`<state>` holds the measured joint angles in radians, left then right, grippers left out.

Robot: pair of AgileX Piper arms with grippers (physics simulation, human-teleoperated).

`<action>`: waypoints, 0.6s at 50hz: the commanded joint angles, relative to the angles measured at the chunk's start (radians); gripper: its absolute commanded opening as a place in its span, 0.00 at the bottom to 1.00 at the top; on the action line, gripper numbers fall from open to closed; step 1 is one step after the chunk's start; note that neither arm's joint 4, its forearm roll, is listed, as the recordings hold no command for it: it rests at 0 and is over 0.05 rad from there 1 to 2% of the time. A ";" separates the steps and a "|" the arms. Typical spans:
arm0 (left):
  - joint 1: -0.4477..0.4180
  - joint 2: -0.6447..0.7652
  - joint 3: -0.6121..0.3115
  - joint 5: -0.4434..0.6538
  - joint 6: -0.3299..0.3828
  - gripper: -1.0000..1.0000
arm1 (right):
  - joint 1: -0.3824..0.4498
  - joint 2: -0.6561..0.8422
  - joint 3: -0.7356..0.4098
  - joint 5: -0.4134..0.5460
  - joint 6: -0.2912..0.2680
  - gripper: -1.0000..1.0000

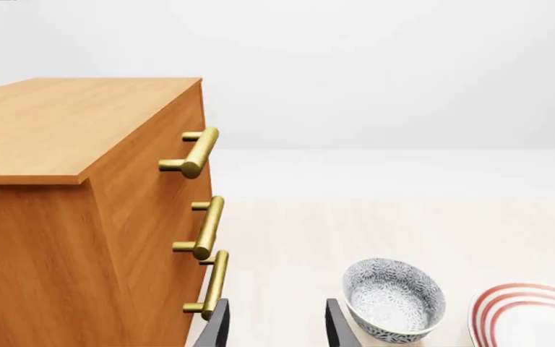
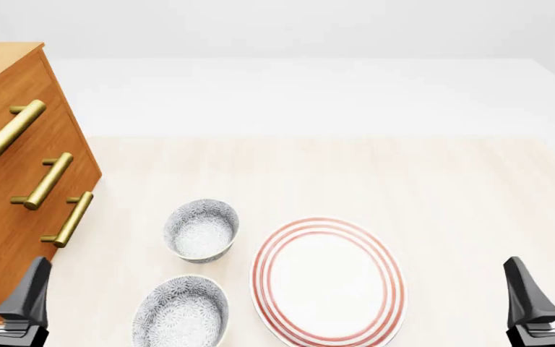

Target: Stack the bowl in the middle on the bowl at the back.

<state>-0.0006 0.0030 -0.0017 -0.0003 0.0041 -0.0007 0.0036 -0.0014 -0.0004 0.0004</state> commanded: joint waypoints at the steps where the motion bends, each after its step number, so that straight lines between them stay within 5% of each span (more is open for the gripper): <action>1: -0.004 0.004 -0.002 0.001 0.018 1.00 | -0.003 0.010 -0.003 0.000 0.000 1.00; 15: -0.005 0.009 -0.002 0.001 0.031 1.00 | -0.002 0.019 -0.004 -0.010 0.000 1.00; 20: 0.012 0.112 -0.004 -0.069 -0.047 1.00 | -0.002 0.008 -0.005 0.001 0.002 1.00; 24: -0.011 0.096 -0.022 -0.041 -0.005 1.00 | -0.002 0.003 -0.006 0.005 0.003 1.00; 27: -0.023 0.097 -0.057 0.000 -0.034 1.00 | -0.001 0.002 -0.007 0.007 0.002 1.00; 28: -0.013 0.116 -0.080 0.012 -0.094 1.00 | 0.000 0.000 -0.009 0.008 0.001 1.00; 30: -0.046 0.115 -0.123 0.056 -0.074 1.00 | 0.003 -0.002 -0.012 0.008 -0.005 1.00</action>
<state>-0.0133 0.0802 -0.0412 -0.0069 -0.0222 -0.0015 0.0096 -0.0075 0.0015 0.0013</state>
